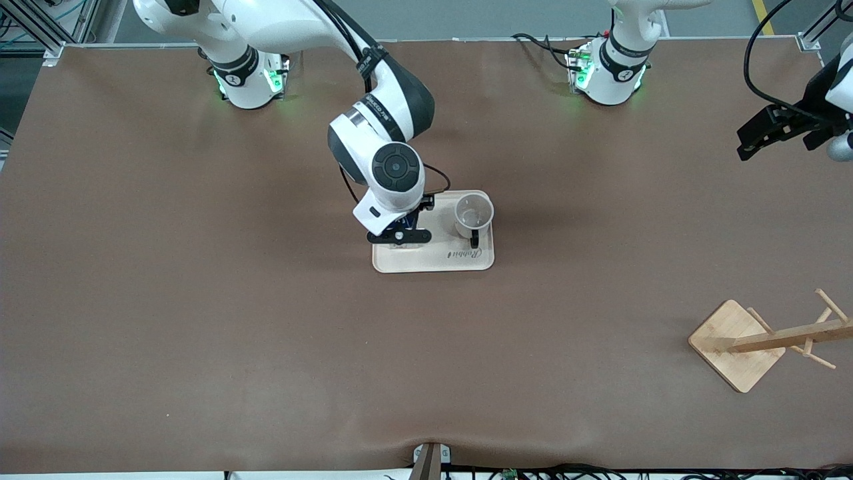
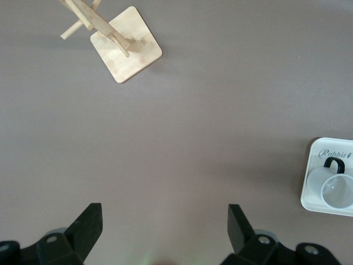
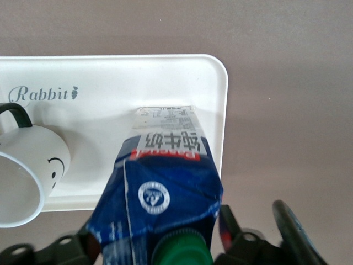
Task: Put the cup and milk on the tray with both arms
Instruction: 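Withdraw the left gripper while the right gripper carries the carton over the tray, then lower the milk carton onto the tray beside the mug and open the right gripper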
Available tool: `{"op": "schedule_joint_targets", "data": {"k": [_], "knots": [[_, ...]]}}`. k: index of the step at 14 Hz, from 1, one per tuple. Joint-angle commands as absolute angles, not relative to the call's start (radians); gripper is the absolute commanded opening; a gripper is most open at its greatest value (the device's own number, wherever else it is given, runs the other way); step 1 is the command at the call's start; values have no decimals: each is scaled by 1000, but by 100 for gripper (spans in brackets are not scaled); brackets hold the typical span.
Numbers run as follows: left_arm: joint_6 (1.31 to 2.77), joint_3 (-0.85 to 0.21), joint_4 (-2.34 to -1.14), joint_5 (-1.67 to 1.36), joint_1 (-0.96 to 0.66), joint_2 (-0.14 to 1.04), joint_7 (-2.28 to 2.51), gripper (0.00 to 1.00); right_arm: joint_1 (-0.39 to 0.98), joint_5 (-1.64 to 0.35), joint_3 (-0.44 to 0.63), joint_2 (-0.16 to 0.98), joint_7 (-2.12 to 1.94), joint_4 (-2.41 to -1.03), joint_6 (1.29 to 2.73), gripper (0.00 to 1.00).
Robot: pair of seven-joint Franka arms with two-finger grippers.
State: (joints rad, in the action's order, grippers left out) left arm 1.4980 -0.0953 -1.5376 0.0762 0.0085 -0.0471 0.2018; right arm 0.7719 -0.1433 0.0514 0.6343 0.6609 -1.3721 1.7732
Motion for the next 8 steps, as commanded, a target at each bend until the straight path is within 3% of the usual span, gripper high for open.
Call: {"op": "schedule_joint_targets", "data": {"k": [1, 8], "knots": [[1557, -69, -1592, 26, -3, -46, 193, 100, 784, -127, 60, 640, 667, -1361, 1767, 100], [1621, -66, -1614, -11, 11, -32, 193, 100, 762, -138, 64, 594, 669, -1350, 1712, 100]]}}
